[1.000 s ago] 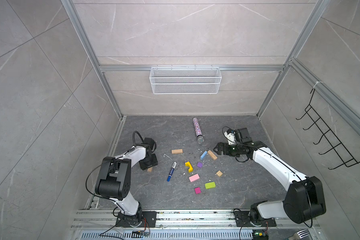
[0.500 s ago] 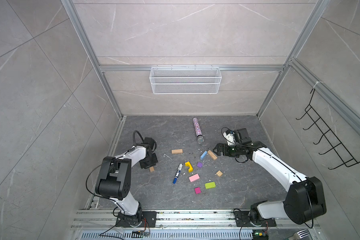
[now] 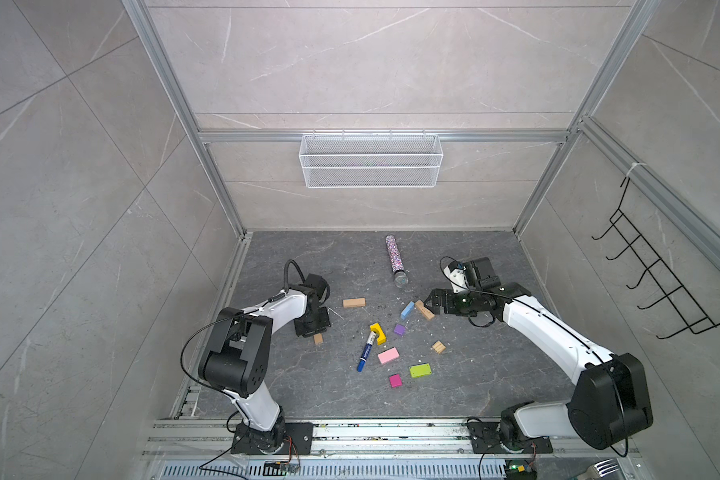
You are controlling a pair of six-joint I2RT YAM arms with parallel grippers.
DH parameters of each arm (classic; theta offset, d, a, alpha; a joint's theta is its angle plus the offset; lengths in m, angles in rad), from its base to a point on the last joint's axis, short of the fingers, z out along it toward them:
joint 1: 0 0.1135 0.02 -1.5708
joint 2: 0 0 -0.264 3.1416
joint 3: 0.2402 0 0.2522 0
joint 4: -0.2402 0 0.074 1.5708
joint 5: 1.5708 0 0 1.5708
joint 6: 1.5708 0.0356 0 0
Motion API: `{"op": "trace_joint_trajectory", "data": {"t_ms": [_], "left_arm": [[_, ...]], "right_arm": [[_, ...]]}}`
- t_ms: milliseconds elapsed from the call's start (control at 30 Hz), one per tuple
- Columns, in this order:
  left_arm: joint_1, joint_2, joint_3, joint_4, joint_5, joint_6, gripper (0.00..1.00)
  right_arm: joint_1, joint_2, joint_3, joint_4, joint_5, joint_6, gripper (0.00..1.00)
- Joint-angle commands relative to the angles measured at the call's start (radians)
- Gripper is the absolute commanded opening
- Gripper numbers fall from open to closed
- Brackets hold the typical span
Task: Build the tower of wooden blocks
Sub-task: 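Lift the wooden bar and carry it farther from the robot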
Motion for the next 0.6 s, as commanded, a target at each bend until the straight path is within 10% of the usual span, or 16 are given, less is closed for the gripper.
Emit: {"op": "trace_joint_trajectory", "data": {"t_ms": [0, 267, 567], "left_arm": [[-0.032, 0.033, 0.028, -0.048, 0.038, -0.064, 0.1], [-0.08, 0.068, 0.031, -0.049, 0.032, -0.12, 0.15], [-0.085, 0.029, 0.017, -0.05, 0.04, -0.12, 0.6]], "right_arm": [[0.01, -0.024, -0.011, -0.016, 0.015, -0.005, 0.99], [0.016, -0.021, -0.014, -0.012, 0.015, -0.004, 0.99], [0.019, -0.021, -0.017, -0.012, 0.014, -0.005, 0.99]]}}
